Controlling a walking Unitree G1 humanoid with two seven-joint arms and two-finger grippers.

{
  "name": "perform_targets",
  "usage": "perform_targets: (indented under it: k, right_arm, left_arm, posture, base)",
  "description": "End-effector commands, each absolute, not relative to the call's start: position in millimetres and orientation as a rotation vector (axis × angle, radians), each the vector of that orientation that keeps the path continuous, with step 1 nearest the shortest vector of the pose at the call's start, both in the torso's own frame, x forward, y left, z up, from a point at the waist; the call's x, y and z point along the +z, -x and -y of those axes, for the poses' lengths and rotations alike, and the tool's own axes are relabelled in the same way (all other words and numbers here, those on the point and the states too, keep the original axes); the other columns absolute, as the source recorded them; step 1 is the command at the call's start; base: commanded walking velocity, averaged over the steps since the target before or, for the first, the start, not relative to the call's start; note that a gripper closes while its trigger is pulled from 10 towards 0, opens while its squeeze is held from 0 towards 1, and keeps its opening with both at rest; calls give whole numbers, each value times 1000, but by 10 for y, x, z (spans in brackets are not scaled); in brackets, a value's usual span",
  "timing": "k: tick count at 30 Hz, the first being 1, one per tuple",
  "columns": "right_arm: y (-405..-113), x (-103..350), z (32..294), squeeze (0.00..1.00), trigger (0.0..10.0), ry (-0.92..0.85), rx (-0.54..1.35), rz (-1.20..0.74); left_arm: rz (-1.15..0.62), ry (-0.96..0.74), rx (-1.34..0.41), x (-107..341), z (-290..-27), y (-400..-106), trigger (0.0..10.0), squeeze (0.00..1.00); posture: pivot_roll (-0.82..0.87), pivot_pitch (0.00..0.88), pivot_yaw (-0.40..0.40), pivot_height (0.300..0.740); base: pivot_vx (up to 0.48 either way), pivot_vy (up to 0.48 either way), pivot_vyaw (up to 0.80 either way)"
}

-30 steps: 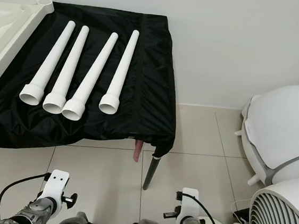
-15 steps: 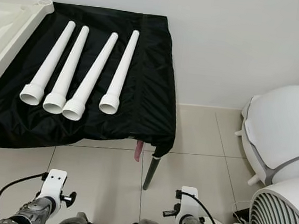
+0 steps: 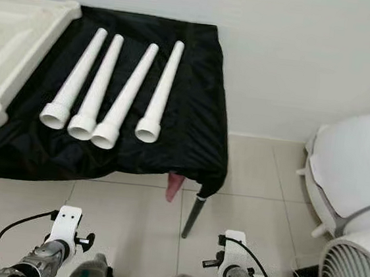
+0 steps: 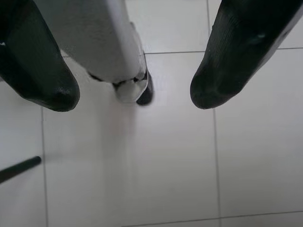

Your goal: Building children table

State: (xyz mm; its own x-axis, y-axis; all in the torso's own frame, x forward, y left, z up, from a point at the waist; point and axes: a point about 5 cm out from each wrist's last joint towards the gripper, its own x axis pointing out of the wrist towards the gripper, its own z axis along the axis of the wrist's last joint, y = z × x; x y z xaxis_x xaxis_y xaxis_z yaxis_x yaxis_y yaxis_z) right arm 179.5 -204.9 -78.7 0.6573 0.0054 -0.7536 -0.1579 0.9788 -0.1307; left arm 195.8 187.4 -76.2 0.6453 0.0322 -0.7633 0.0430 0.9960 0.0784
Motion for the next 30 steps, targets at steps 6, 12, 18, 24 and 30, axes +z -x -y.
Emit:
perform_targets:
  k: [6, 12, 18, 24, 30]
  right_arm:
    - [-1759, -811, 2010, 0, 10000, 181, 101, -860]
    - [-1745, -816, 2017, 0, 10000, 181, 99, -864]
    - [-1738, -818, 2023, 0, 10000, 180, 96, -865]
    - [-1735, -821, 2014, 0, 10000, 178, 98, -865]
    - [-1744, -818, 2009, 0, 10000, 177, 98, -863]
  left_arm:
    - [-884, -112, 28, -770, -1948, -1929, 10000, 0]
    - [-883, -112, 30, -767, -1949, -1936, 10000, 0]
    - [-882, -111, 31, -764, -1948, -1941, 10000, 0]
    - [-881, -110, 34, -761, -1952, -1946, 10000, 0]
    - [-879, -108, 37, -757, -1955, -1955, 10000, 0]
  posture:
    - [-122, 0, -3, 740]
    - [-123, 0, -4, 740]
    - [-122, 0, -7, 740]
    - [-120, 0, -8, 740]
    - [-116, 0, -9, 740]
  base:
    - [0, 469, 0]
    - [0, 469, 0]
    - [0, 469, 0]
    - [0, 469, 0]
    - [0, 469, 0]
